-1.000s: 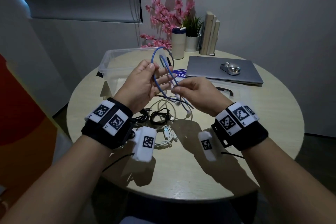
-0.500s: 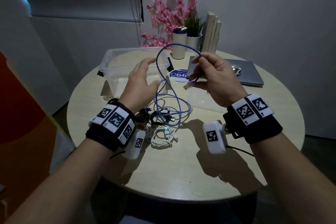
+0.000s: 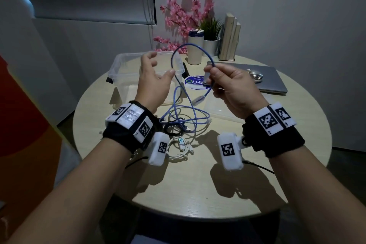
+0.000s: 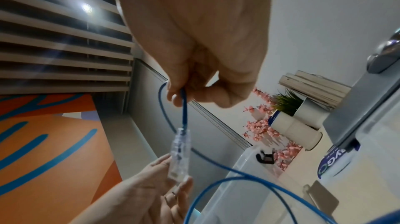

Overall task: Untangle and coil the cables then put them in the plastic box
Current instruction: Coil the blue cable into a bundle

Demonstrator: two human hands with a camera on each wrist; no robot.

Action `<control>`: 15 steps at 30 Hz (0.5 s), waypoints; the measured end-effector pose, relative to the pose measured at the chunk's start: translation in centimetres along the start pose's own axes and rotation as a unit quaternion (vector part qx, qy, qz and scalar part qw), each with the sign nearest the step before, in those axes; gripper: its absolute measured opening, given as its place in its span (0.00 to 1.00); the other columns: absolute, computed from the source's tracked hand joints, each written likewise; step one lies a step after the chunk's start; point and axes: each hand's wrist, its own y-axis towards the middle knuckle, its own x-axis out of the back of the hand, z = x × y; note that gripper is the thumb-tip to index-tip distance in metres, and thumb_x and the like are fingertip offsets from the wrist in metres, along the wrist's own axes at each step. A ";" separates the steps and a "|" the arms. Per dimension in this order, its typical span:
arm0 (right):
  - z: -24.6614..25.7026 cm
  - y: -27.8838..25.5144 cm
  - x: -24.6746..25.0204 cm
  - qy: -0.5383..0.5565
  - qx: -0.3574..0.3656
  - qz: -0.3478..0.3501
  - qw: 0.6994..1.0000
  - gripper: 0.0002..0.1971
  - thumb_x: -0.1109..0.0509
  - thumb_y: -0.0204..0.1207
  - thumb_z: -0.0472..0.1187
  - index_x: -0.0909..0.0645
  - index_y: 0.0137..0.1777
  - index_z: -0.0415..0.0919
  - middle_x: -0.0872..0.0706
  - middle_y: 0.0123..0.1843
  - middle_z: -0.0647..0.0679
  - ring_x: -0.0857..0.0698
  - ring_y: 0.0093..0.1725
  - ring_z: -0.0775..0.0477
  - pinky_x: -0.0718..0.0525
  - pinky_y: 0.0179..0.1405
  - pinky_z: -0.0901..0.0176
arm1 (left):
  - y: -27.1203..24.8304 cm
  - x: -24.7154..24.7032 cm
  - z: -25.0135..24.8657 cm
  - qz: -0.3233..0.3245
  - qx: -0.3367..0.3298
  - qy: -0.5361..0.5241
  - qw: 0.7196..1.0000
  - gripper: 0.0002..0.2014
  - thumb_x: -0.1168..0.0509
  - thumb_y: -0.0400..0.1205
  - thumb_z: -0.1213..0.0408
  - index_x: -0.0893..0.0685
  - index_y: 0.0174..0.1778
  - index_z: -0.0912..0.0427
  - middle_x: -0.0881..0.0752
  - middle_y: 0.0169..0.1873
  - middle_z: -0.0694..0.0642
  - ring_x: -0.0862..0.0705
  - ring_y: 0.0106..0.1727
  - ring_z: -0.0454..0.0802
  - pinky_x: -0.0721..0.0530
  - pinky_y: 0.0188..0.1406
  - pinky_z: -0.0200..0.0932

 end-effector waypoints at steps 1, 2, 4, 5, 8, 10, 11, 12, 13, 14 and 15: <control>0.0 -0.1 0.1 0.007 -0.003 0.015 1.000 0.10 0.40 0.84 0.35 0.16 0.48 0.43 0.20 0.32 0.48 0.30 0.31 0.51 0.34 0.29 0.62 | 0.2 -0.1 -0.1 0.029 -0.007 0.003 1.000 0.22 0.34 0.81 0.59 0.32 0.70 0.46 0.26 0.66 0.49 0.23 0.44 0.40 0.20 0.54 0.45; 0.0 -0.2 0.2 0.015 -0.007 0.030 0.999 0.10 0.41 0.84 0.35 0.17 0.48 0.42 0.20 0.31 0.48 0.31 0.31 0.51 0.35 0.29 0.62 | 0.3 -0.2 0.0 0.061 -0.017 0.007 0.998 0.19 0.35 0.82 0.59 0.29 0.69 0.45 0.23 0.64 0.46 0.23 0.45 0.41 0.21 0.54 0.45; 0.2 -0.2 0.2 0.028 -0.011 0.040 0.999 0.11 0.42 0.84 0.35 0.17 0.48 0.42 0.21 0.30 0.49 0.31 0.29 0.52 0.35 0.28 0.64 | 0.2 -0.4 -0.3 0.110 -0.019 0.005 0.994 0.08 0.38 0.84 0.61 0.20 0.56 0.46 0.17 0.50 0.42 0.24 0.41 0.41 0.23 0.50 0.44; 0.3 -0.2 0.3 0.037 -0.010 0.031 0.999 0.11 0.42 0.85 0.35 0.18 0.48 0.41 0.21 0.29 0.50 0.30 0.28 0.53 0.34 0.28 0.65 | 0.2 -0.4 -0.3 0.124 -0.016 0.004 0.992 0.06 0.39 0.84 0.62 0.19 0.48 0.46 0.16 0.45 0.45 0.23 0.39 0.41 0.23 0.47 0.43; 0.6 0.2 1.0 0.083 0.007 -0.036 0.996 0.09 0.43 0.84 0.32 0.22 0.55 0.42 0.20 0.29 0.48 0.27 0.23 0.57 0.30 0.22 0.69 | -0.2 -0.5 0.2 0.147 0.006 0.014 0.989 0.11 0.41 0.85 0.64 0.20 0.39 0.48 0.14 0.40 0.48 0.21 0.34 0.39 0.25 0.34 0.33; 0.6 0.5 1.4 0.116 0.015 -0.082 0.990 0.11 0.42 0.84 0.30 0.25 0.58 0.46 0.21 0.32 0.45 0.26 0.23 0.56 0.26 0.21 0.67 | -0.8 -0.4 0.6 0.162 0.015 0.024 0.986 0.12 0.41 0.85 0.66 0.21 0.38 0.49 0.13 0.40 0.50 0.21 0.29 0.33 0.26 0.29 0.26; 0.5 0.5 1.5 0.127 0.017 -0.095 0.987 0.11 0.42 0.84 0.29 0.25 0.58 0.45 0.21 0.33 0.44 0.24 0.24 0.56 0.23 0.22 0.66 | -1.1 -0.3 0.7 0.170 0.020 0.028 0.985 0.12 0.42 0.85 0.67 0.21 0.38 0.49 0.13 0.41 0.51 0.22 0.27 0.31 0.27 0.28 0.24; 0.4 0.6 1.5 0.134 0.016 -0.101 0.986 0.11 0.43 0.84 0.29 0.23 0.57 0.43 0.21 0.34 0.43 0.23 0.25 0.56 0.21 0.24 0.66 | -1.4 -0.3 0.8 0.177 0.024 0.026 0.983 0.12 0.42 0.85 0.68 0.21 0.39 0.49 0.13 0.41 0.52 0.21 0.26 0.31 0.26 0.27 0.24; 0.3 0.5 1.4 0.140 0.012 -0.099 0.985 0.11 0.44 0.84 0.29 0.21 0.55 0.41 0.20 0.35 0.43 0.21 0.26 0.56 0.18 0.27 0.67 | -1.7 -0.3 0.7 0.181 0.030 0.015 0.983 0.12 0.43 0.85 0.69 0.21 0.39 0.51 0.13 0.40 0.53 0.21 0.25 0.32 0.26 0.27 0.24; 0.2 0.5 1.3 0.147 0.005 -0.092 0.985 0.12 0.45 0.84 0.29 0.20 0.54 0.38 0.19 0.36 0.43 0.19 0.28 0.55 0.16 0.30 0.67 | -1.8 -0.4 0.5 0.180 0.038 -0.009 0.983 0.11 0.43 0.86 0.70 0.21 0.41 0.52 0.13 0.40 0.54 0.21 0.25 0.32 0.25 0.26 0.25; 0.0 0.4 1.1 0.153 -0.003 -0.081 0.985 0.12 0.45 0.84 0.28 0.20 0.54 0.36 0.18 0.38 0.42 0.16 0.30 0.54 0.15 0.33 0.67 | -1.9 -0.4 0.2 0.178 0.050 -0.042 0.982 0.11 0.44 0.86 0.71 0.21 0.42 0.54 0.14 0.39 0.54 0.21 0.24 0.33 0.25 0.26 0.26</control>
